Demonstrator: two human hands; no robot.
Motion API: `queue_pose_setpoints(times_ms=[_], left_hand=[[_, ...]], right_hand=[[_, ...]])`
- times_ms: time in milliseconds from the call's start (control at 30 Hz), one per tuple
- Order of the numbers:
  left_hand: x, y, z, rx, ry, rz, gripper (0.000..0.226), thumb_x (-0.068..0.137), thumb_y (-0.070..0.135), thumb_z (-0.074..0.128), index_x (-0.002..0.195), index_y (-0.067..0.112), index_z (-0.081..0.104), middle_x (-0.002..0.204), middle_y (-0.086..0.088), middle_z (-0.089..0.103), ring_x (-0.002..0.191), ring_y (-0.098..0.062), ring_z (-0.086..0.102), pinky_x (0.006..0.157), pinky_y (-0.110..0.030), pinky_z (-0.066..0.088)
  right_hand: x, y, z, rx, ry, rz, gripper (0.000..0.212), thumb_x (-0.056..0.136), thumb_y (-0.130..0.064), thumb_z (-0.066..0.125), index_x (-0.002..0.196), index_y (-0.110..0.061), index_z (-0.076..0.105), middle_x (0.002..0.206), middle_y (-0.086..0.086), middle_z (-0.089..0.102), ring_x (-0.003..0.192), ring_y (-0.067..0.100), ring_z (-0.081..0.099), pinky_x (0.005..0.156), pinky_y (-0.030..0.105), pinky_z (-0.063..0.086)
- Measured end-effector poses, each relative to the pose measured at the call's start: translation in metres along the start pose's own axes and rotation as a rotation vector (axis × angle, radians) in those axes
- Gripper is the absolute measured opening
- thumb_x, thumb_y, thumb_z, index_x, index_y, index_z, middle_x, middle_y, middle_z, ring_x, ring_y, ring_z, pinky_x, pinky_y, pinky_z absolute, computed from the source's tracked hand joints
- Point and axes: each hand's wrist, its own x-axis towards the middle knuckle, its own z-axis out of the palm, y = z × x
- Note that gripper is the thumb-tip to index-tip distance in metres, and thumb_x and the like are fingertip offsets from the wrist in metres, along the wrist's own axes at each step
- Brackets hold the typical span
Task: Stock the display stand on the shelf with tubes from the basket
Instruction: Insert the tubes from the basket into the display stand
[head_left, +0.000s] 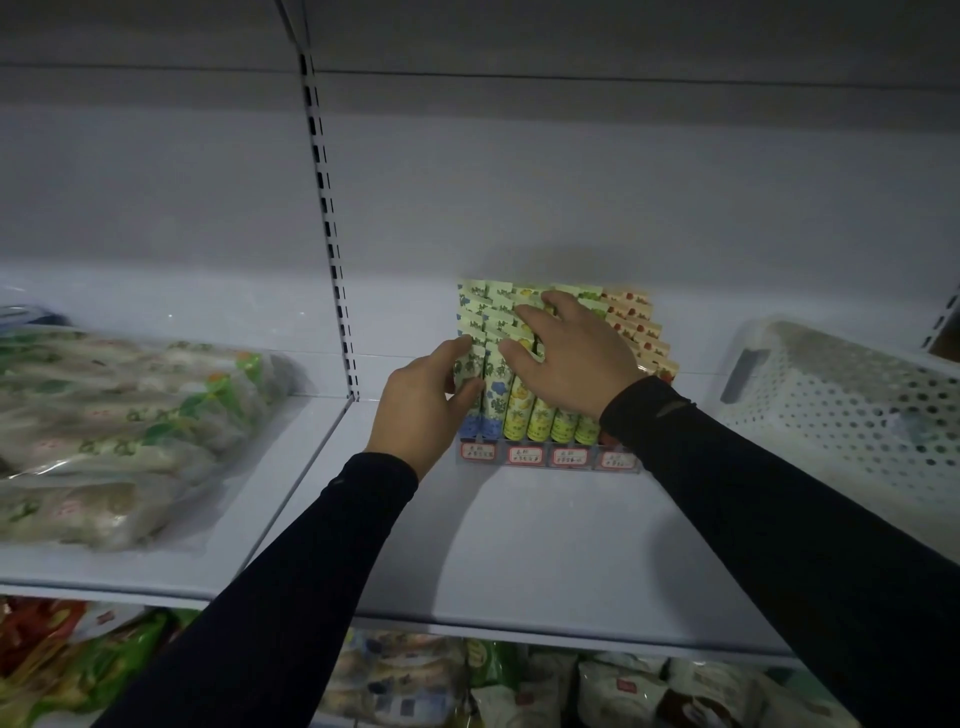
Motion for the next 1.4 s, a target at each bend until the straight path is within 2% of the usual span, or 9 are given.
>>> queue_pose_setpoints(times_ms=[167, 300, 533, 667, 733, 833, 1000, 1167, 1400], left_hand=[[-0.002, -0.001, -0.002, -0.006, -0.045, -0.007, 0.049, 0.094, 0.024, 0.065, 0.141, 0.021, 0.050, 0.107, -0.006, 0.069, 0.085, -0.012, 0.061, 0.072, -0.015, 0.036], [-0.001, 0.000, -0.003, -0.030, -0.049, -0.025, 0.059, 0.093, 0.026, 0.065, 0.147, 0.026, 0.040, 0.108, -0.006, 0.070, 0.089, -0.017, 0.064, 0.073, -0.019, 0.039], [-0.002, 0.001, -0.007, -0.093, -0.095, -0.060, 0.063, 0.094, 0.025, 0.065, 0.148, 0.028, 0.035, 0.117, -0.003, 0.068, 0.084, -0.007, 0.057, 0.066, -0.010, 0.037], [-0.002, -0.001, -0.008, -0.104, -0.125, -0.080, 0.064, 0.092, 0.024, 0.067, 0.148, 0.026, 0.035, 0.120, -0.003, 0.066, 0.087, -0.006, 0.058, 0.061, 0.002, 0.037], [-0.003, 0.000, -0.009, -0.106, -0.125, -0.086, 0.066, 0.092, 0.026, 0.067, 0.148, 0.026, 0.034, 0.123, -0.004, 0.066, 0.090, -0.006, 0.058, 0.067, -0.004, 0.040], [-0.002, 0.000, -0.011, -0.082, -0.130, -0.086, 0.067, 0.092, 0.032, 0.067, 0.149, 0.025, 0.033, 0.127, -0.005, 0.063, 0.100, -0.013, 0.060, 0.081, -0.022, 0.042], [0.001, -0.002, -0.019, 0.003, -0.136, -0.068, 0.062, 0.093, 0.036, 0.062, 0.148, 0.025, 0.035, 0.128, -0.004, 0.059, 0.105, -0.014, 0.055, 0.087, -0.028, 0.046], [0.008, 0.007, -0.028, 0.082, -0.101, -0.014, 0.054, 0.097, 0.033, 0.057, 0.147, 0.020, 0.040, 0.132, -0.006, 0.058, 0.119, -0.021, 0.052, 0.090, -0.025, 0.037], [0.029, 0.036, -0.029, 0.176, -0.197, 0.077, 0.059, 0.099, 0.044, 0.049, 0.150, 0.017, 0.037, 0.149, -0.005, 0.044, 0.139, -0.022, 0.031, 0.109, -0.030, 0.028]], right_hand=[[0.001, 0.000, -0.002, 0.003, -0.011, 0.002, 0.060, 0.097, -0.058, 0.031, 0.148, -0.026, 0.033, 0.159, 0.006, 0.019, 0.145, 0.026, 0.020, 0.116, 0.042, 0.021], [0.001, 0.000, -0.001, 0.009, -0.014, -0.004, 0.062, 0.096, -0.059, 0.031, 0.148, -0.026, 0.033, 0.159, 0.007, 0.019, 0.146, 0.025, 0.019, 0.117, 0.042, 0.020], [-0.001, 0.000, -0.006, 0.050, -0.037, 0.002, 0.065, 0.096, -0.062, 0.030, 0.149, -0.025, 0.032, 0.160, 0.007, 0.018, 0.147, 0.025, 0.016, 0.119, 0.042, 0.018], [-0.001, -0.001, -0.008, 0.059, -0.034, -0.001, 0.067, 0.095, -0.063, 0.030, 0.149, -0.024, 0.033, 0.160, 0.008, 0.019, 0.147, 0.025, 0.016, 0.119, 0.042, 0.017], [-0.002, -0.001, -0.008, 0.061, -0.027, -0.003, 0.068, 0.095, -0.063, 0.029, 0.149, -0.023, 0.034, 0.160, 0.008, 0.019, 0.147, 0.025, 0.016, 0.119, 0.042, 0.018], [-0.003, -0.002, -0.009, 0.072, -0.009, -0.007, 0.067, 0.095, -0.063, 0.028, 0.147, -0.022, 0.036, 0.159, 0.009, 0.022, 0.146, 0.025, 0.019, 0.119, 0.042, 0.019], [-0.005, 0.005, -0.015, 0.124, 0.070, -0.018, 0.058, 0.098, -0.054, 0.033, 0.142, -0.017, 0.045, 0.153, 0.009, 0.033, 0.140, 0.026, 0.031, 0.112, 0.036, 0.027], [-0.015, 0.020, -0.024, 0.228, 0.221, -0.054, 0.035, 0.099, -0.034, 0.047, 0.123, -0.015, 0.063, 0.125, 0.005, 0.057, 0.113, 0.018, 0.052, 0.090, 0.021, 0.034], [-0.023, 0.055, -0.035, 0.231, 0.272, 0.010, 0.024, 0.096, -0.025, 0.053, 0.108, -0.015, 0.071, 0.104, 0.006, 0.065, 0.096, 0.016, 0.056, 0.079, 0.021, 0.036]])
